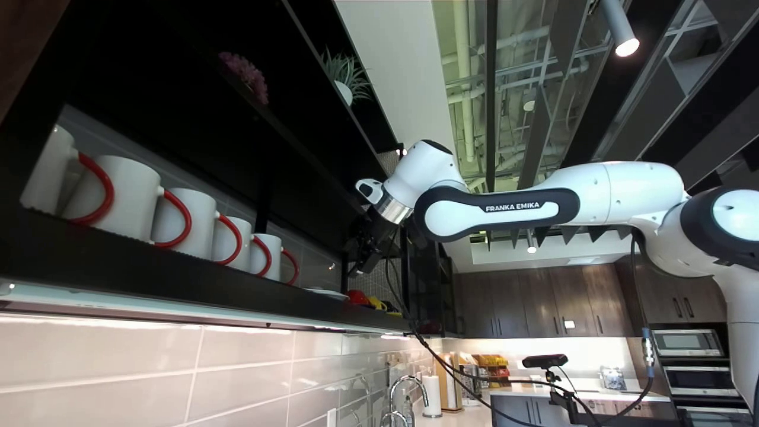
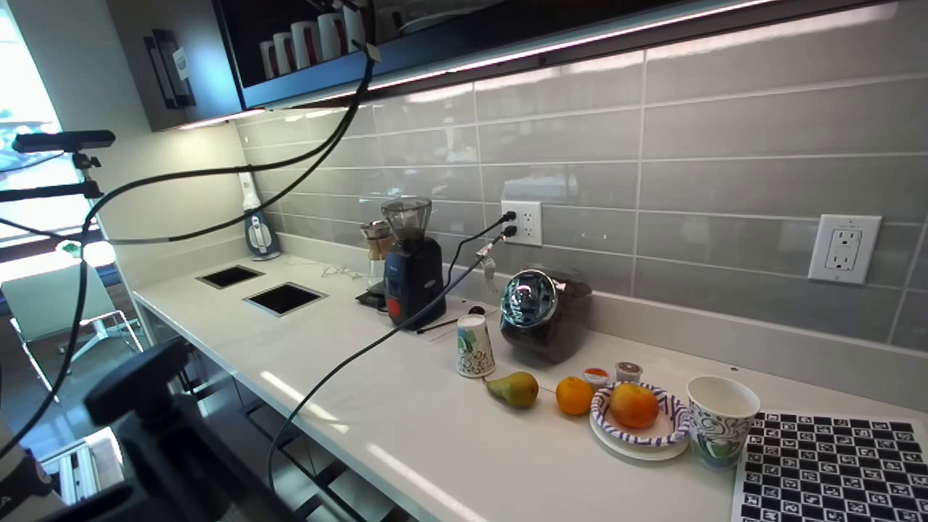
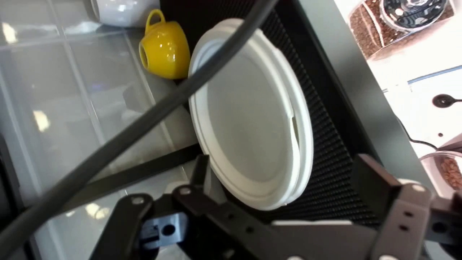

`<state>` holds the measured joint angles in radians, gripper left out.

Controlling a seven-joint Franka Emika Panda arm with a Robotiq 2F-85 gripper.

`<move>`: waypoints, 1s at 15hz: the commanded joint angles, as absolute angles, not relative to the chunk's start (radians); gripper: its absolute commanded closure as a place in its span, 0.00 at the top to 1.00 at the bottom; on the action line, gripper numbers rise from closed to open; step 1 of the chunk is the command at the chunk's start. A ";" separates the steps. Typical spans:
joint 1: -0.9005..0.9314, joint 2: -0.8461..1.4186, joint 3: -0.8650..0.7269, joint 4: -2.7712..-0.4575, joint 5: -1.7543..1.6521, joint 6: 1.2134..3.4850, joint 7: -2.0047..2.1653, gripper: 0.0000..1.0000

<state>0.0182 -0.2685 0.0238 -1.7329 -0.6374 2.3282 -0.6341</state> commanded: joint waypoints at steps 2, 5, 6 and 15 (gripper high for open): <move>-0.010 -0.382 0.050 -1.868 -0.665 2.282 -0.345 1.00; -0.014 -0.452 0.040 -1.954 -0.631 2.292 -0.192 1.00; -0.018 -0.476 0.036 -1.983 -0.625 2.310 -0.143 1.00; -0.110 -0.723 -0.002 -2.266 -0.584 2.483 0.212 1.00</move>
